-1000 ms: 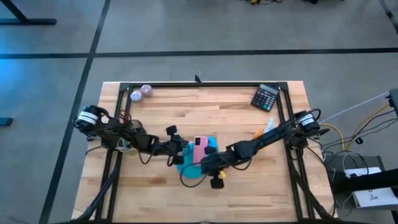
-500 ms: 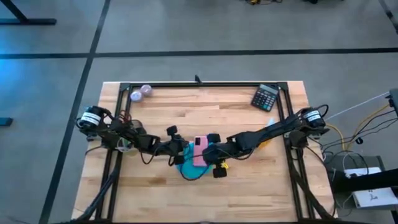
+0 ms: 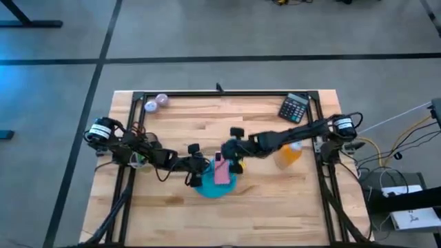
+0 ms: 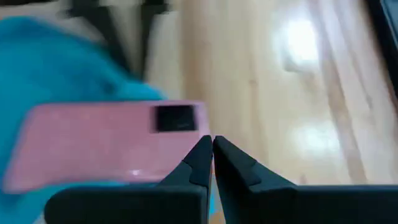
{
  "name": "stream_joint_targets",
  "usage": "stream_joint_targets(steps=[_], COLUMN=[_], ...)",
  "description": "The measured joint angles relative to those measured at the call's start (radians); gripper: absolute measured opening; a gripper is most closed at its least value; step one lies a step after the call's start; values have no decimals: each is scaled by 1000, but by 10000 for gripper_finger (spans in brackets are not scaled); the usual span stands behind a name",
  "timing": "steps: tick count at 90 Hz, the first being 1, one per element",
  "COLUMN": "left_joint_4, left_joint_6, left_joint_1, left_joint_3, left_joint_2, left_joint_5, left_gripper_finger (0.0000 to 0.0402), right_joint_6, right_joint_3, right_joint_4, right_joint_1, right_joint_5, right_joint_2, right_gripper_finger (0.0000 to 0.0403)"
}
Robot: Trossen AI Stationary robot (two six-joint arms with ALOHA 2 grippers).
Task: Apply microfiber cloth
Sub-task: Wipe the pink cellphone with the blue microfiber cloth
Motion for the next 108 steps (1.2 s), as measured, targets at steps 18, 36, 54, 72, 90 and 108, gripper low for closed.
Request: stream_joint_targets(steps=[18,36,54,72,90,108], left_joint_4=[5,5,8,35,35,43], left_joint_6=[-16,-16,-17,-17,-16,-13], left_joint_1=[0,1,3,4,4,4], left_joint_3=[0,0,0,0,0,0], left_joint_2=[0,0,5,27,27,28], left_joint_5=[-8,-19,-58,-61,-60,-60], left_gripper_finger=[96,119,116,99,87,77], right_joint_6=[66,102,108,59,17,-17], right_joint_3=[-22,-25,-25,-25,-25,-35], right_joint_4=[97,144,139,149,161,203], right_joint_1=[-37,-6,43,39,-9,-51], right_joint_5=[-94,-106,-184,-64,-2,-13], right_joint_2=[84,154,136,80,91,141], right_gripper_finger=[0,0,0,0,0,0])
